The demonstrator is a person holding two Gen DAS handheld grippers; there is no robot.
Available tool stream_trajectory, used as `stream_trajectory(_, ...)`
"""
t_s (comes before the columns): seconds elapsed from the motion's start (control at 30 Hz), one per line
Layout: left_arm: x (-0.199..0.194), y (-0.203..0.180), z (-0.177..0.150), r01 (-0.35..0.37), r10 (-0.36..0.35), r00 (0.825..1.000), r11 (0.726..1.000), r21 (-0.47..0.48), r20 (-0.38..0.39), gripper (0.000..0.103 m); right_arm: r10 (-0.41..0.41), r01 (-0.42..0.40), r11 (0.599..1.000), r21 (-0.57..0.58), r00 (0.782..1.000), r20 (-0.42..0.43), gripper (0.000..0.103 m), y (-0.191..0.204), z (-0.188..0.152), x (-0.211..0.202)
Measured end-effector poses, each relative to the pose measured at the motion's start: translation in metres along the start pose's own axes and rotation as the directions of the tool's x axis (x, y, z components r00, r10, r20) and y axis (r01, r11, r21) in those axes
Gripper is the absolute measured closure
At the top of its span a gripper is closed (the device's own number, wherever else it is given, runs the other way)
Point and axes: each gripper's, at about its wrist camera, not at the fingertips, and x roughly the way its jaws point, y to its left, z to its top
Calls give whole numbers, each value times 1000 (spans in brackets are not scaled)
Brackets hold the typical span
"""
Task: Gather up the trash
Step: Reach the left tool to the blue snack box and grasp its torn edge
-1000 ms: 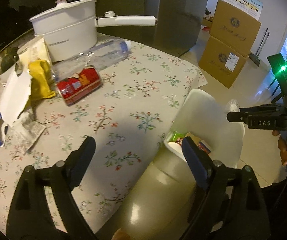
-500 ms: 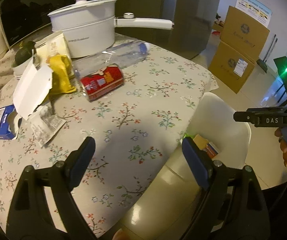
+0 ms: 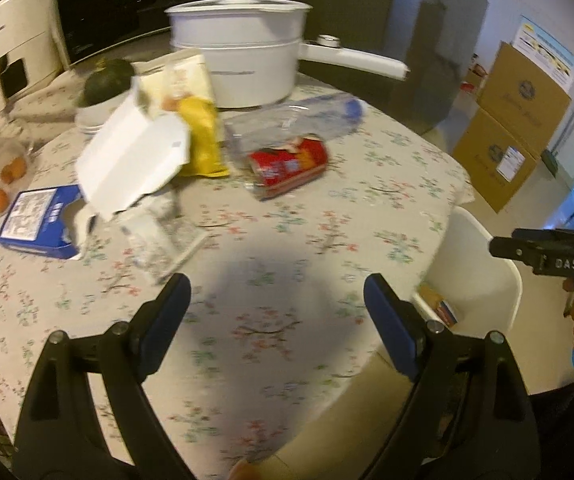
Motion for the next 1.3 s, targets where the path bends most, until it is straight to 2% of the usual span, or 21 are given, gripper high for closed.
stream_trajectory(0.1,-3,23,1,-32,32,999,999,-27,-1,15,5,-5,1000,-13,1000,0,30,10,3,2)
stream_trajectory(0.2,-5,51,3,-107,107,994,993,-58,-2,15,11,-11,1000,-23,1000,1,29,20,7,4)
stream_trajectory(0.3,-2,84,5,-248,247,969,961,-122,-23,15,16,-16,999,-39,1000,0,29,30,11,5)
stream_trajectory(0.4,1,120,7,-328,329,944,921,-209,-34,15,24,-24,998,-52,1000,2,29,40,17,7)
stream_trajectory(0.57,17,156,12,-381,383,922,878,-289,-53,15,49,-49,997,-60,999,0,29,59,26,12)
stream_trajectory(0.73,46,173,20,-469,472,879,832,-297,-66,15,51,-51,995,-89,999,-2,29,78,32,18)
stream_trajectory(0.83,63,176,21,-478,481,874,823,-307,-70,17,64,-65,993,-95,998,-11,29,84,33,21)
stream_trajectory(0.9,75,174,23,-499,498,863,816,-290,-85,18,68,-69,992,-102,998,-17,29,88,35,24)
stream_trajectory(1.07,89,176,24,-569,572,816,773,-282,-79,21,50,-54,991,-123,998,-33,29,93,36,33)
stream_trajectory(1.13,95,179,23,-587,587,804,760,-280,-92,21,46,-50,991,-126,998,-37,29,94,37,36)
stream_trajectory(1.2,97,184,19,-593,591,799,749,-296,-107,28,43,-48,991,-128,998,-42,29,95,37,38)
stream_trajectory(1.3,95,194,13,-583,580,805,736,-344,-123,49,42,-48,990,-133,998,-45,29,99,37,40)
